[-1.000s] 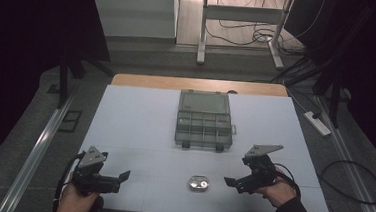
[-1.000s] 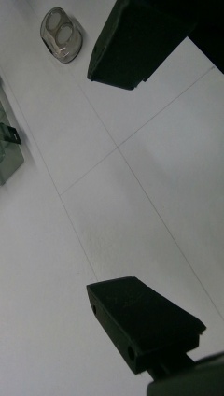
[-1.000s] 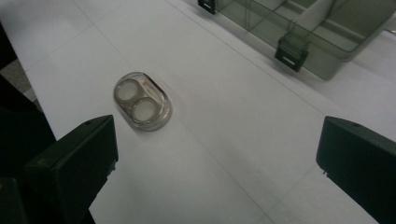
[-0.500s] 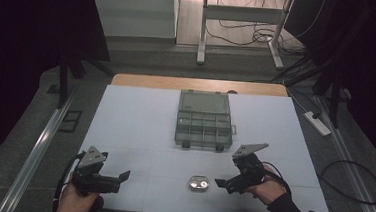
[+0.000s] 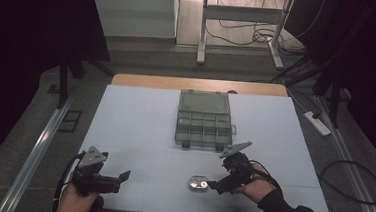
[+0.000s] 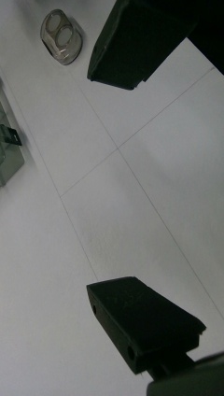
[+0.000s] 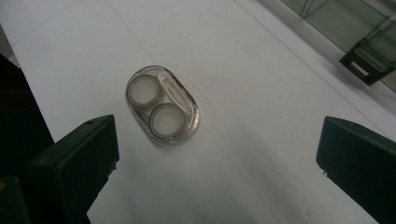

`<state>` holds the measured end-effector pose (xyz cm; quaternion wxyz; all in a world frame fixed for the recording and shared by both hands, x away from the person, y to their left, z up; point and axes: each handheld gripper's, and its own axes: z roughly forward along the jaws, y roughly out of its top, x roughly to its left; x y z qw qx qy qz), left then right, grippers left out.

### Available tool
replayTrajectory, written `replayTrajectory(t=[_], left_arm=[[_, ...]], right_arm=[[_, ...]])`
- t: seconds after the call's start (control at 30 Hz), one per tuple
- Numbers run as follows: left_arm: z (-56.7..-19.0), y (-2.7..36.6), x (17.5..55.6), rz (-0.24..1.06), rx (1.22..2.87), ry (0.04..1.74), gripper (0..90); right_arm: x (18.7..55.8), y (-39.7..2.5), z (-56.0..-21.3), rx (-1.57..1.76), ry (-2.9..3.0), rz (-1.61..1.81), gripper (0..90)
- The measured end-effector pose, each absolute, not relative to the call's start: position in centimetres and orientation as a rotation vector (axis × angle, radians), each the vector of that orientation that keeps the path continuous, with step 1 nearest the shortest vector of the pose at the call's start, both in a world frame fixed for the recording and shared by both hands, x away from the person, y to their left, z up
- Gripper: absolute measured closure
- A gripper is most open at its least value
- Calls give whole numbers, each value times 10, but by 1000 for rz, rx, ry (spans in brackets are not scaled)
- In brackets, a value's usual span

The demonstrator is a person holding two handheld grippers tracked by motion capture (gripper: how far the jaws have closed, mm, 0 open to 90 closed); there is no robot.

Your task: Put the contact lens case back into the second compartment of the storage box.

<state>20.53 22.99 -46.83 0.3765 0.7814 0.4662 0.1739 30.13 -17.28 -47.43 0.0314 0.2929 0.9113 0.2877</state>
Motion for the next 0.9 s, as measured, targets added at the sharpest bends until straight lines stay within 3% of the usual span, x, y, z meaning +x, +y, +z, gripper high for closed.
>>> replayTrajectory(t=[0.9], left_arm=[[-468, 230, 205, 442, 1998, 1189, 25]], right_arm=[[303, -116, -501, 705, 2946, 661, 0]])
